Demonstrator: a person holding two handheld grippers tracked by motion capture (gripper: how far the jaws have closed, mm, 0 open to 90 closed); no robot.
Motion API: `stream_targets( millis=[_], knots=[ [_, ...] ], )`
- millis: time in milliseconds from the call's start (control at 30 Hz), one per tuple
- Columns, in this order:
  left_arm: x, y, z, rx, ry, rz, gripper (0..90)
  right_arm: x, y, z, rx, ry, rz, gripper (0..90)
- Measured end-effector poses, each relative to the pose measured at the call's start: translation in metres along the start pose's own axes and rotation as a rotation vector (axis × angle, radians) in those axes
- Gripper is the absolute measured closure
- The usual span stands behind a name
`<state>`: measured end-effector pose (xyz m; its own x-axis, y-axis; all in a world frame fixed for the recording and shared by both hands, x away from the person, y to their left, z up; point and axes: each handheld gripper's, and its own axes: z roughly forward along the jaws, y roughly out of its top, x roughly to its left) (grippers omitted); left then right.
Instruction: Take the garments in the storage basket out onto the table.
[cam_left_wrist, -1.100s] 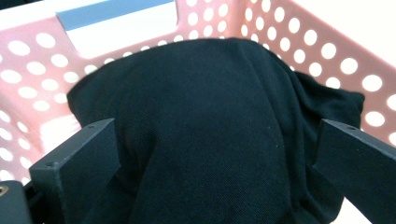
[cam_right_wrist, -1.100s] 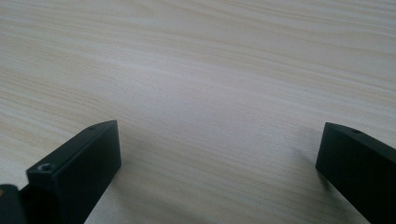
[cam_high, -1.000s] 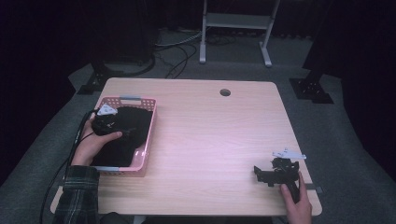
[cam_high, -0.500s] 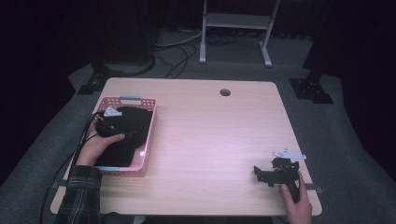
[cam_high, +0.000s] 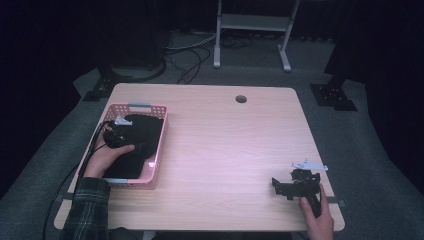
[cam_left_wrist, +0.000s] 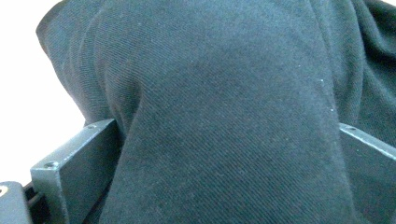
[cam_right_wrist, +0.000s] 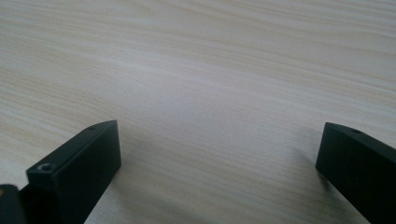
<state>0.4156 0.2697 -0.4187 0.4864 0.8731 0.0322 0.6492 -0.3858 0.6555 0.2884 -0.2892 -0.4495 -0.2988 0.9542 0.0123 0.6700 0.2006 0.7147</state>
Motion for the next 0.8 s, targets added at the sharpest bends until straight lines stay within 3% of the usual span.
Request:
stream_targets(
  millis=[567, 800],
  knots=[
    [-0.0032, 0.0005, 0.0034, 0.047, 0.022, 0.009, 0.3, 0.0000, 0.0000, 0.0000, 0.000, 0.000, 0.000, 0.0],
    [-0.0031, 0.0002, 0.0003, 0.049, 0.029, 0.011, 13.8, 0.0000, 0.0000, 0.0000, 0.000, 0.000, 0.000, 0.0]
  ],
)
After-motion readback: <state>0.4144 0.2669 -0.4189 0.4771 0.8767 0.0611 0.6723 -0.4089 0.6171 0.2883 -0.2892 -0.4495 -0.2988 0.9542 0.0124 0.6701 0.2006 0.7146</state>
